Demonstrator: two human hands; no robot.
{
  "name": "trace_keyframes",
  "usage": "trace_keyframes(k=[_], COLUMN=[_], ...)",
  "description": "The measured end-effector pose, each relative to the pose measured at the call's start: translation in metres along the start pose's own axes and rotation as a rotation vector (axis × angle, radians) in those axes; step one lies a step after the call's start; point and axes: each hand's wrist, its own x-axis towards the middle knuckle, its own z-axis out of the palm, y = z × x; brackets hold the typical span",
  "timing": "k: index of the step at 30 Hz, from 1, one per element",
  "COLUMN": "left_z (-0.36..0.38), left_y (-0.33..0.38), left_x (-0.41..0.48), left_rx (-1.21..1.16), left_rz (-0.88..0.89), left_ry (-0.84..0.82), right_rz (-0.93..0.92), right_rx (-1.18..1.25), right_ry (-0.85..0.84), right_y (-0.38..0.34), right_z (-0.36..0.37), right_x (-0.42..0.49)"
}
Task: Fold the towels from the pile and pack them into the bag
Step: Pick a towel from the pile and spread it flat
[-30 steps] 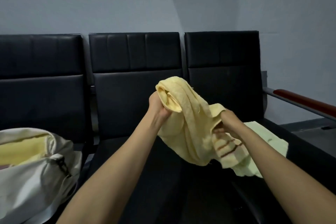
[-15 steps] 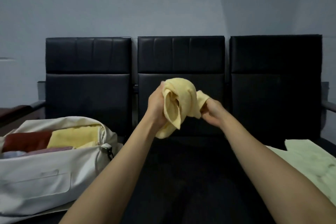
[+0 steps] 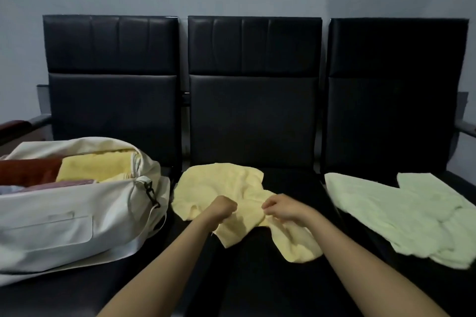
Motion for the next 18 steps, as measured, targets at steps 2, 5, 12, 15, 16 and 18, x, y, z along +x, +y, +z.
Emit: trace_keyframes(k=[2, 5, 12, 15, 16, 18], left_z=[0.008, 0.015, 0.029, 0.035, 0.037, 0.04], left_y=[-0.011, -0.021, -0.027, -0.032, -0.035, -0.04], left_x=[-0.002, -0.004, -0.002, -0.001, -0.002, -0.004], left_rx=[0.144, 0.213, 0.454, 0.566, 0.588, 0.659], left_rz=[0.016, 0.047, 0.108, 0.178, 0.21, 0.28], left_ry=[0.012, 0.009, 0.058, 0.108, 0.143, 0.206], right_rz=[-0.044, -0.098, -0.186, -0.197, -0.197, -0.156], right_rx=[-0.124, -0.156, -0.156, -0.197, -0.226, -0.265], right_ry=[0.019, 0.102, 0.122, 0.145, 0.17, 0.247], right_y=[0.012, 0.028, 0.054, 0.058, 0.059, 0.061], right_z=[0.018, 0.034, 0.042, 0.041, 0.039, 0.033], right_x=[0.004, 0.005, -0.008, -0.011, -0.012, -0.015])
